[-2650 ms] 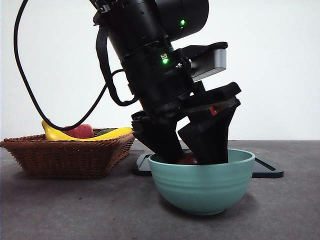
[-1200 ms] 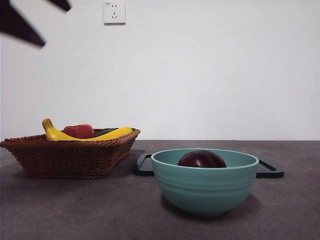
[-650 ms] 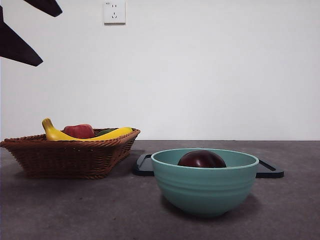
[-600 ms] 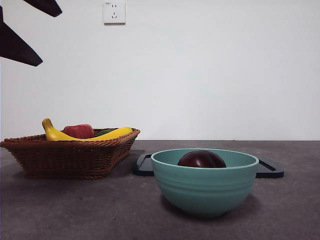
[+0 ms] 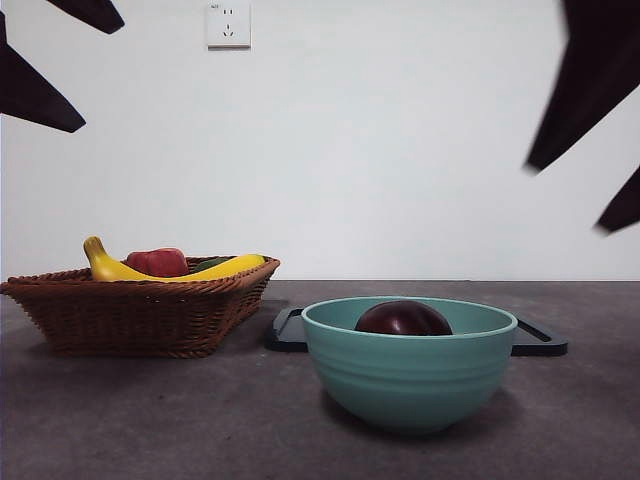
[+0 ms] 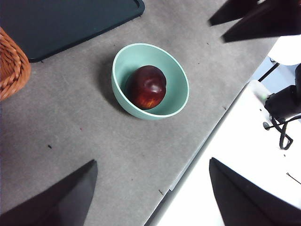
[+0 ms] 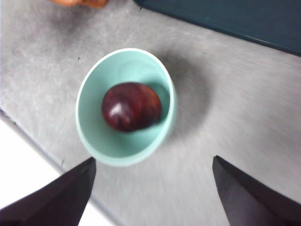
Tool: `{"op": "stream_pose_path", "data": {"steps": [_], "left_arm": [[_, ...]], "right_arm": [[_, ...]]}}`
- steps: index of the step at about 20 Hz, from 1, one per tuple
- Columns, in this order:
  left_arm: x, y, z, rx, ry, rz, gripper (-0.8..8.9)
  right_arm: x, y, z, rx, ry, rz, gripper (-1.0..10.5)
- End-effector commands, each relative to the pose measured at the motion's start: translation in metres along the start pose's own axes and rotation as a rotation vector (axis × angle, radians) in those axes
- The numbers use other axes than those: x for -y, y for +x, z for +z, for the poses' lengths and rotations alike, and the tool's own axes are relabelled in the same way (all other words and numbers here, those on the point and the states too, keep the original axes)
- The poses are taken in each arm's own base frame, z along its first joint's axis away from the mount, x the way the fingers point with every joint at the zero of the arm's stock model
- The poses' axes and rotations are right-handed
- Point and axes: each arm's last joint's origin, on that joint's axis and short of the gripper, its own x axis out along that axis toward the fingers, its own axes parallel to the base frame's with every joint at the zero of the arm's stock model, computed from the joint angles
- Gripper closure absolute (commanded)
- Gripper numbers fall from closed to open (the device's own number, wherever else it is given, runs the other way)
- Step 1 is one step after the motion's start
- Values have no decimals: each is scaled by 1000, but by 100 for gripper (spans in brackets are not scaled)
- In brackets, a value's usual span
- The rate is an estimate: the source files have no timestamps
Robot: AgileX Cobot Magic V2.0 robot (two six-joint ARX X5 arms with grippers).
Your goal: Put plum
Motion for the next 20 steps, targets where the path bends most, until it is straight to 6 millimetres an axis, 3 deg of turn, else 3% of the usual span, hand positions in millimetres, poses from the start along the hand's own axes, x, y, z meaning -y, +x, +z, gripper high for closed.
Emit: {"op": "stream_pose_path", "data": {"steps": [1,8,12,16,20], "left_arm": [[2,-1,3,14,11,-11,439],[2,-1,4,15,12,-11,439],[2,-1,4,15,12,-11,439],[2,-1,4,15,12,-11,439],[2,-1,4,16,16,-10,439]], "right_arm": [[0,21,7,-10,17,-17,597],[0,81,18,-53,-34,-150,666],[3,103,18,-75,-42,-173,809],[-1,110,18,-67,-65,-157,940],[-8,106,31,-22,-56,-134,940]]}}
